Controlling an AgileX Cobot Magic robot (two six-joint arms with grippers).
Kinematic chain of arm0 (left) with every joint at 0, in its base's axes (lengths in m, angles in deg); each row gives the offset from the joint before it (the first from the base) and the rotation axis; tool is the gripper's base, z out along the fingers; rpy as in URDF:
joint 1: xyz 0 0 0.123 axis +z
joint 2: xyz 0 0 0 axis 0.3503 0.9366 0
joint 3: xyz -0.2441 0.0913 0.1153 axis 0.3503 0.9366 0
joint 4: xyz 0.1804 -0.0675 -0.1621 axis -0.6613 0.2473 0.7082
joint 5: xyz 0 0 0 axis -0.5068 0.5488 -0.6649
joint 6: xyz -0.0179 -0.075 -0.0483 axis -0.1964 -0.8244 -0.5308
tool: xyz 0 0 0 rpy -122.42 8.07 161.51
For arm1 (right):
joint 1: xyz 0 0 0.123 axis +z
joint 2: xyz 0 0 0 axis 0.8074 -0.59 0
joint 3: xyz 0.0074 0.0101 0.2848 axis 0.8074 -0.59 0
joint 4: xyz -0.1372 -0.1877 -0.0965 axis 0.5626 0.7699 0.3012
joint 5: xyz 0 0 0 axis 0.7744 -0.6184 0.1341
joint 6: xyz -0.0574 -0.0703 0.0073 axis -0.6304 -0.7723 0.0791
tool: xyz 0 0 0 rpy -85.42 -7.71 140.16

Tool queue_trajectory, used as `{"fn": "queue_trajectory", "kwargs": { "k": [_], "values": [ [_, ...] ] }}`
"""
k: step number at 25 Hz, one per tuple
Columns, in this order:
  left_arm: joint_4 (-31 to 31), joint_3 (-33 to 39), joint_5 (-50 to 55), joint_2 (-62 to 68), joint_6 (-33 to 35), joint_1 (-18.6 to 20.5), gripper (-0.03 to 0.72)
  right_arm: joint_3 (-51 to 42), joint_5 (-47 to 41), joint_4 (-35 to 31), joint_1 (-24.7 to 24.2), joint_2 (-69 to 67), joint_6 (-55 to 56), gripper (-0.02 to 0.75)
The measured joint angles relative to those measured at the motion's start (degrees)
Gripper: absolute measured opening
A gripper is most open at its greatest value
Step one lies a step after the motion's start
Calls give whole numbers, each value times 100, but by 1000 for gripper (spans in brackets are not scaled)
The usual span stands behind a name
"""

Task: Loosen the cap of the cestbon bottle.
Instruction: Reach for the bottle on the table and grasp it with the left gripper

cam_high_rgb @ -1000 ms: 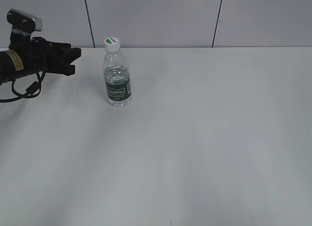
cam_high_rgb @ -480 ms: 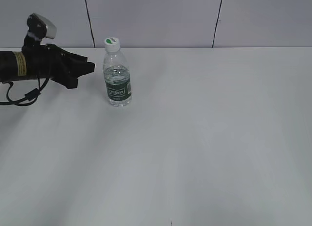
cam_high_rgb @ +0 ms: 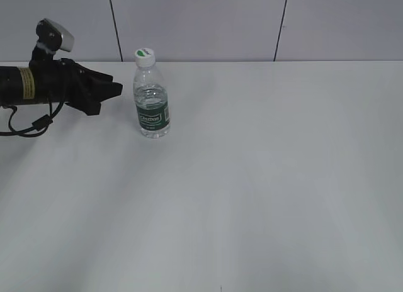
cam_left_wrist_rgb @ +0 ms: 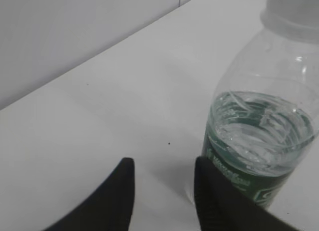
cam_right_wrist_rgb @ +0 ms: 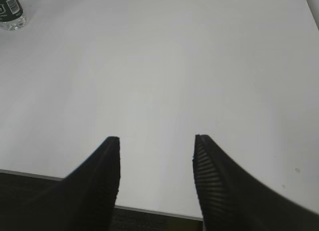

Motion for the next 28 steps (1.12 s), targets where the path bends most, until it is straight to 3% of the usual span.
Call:
{"fn": "queue_trajectory", "kwargs": {
  "k": [2, 7, 9, 18, 28],
  "values": [
    [-12, -12, 0, 0, -25, 0, 293, 0, 0, 0, 0, 0, 2, 368],
    [-203, -12, -5, 0, -417, -5, 518, 0, 0, 0, 0, 0, 7, 368],
    [-272, 64, -17, 0, -525, -5, 561, 0, 0, 0, 0, 0, 7, 368],
    [-397, 552, -367, 122, -575, 0, 586, 0, 0, 0, 0, 0, 13, 368],
    [277, 483, -1494, 915, 77, 0, 586, 0, 0, 2, 0, 0, 23, 368]
  ]
}}
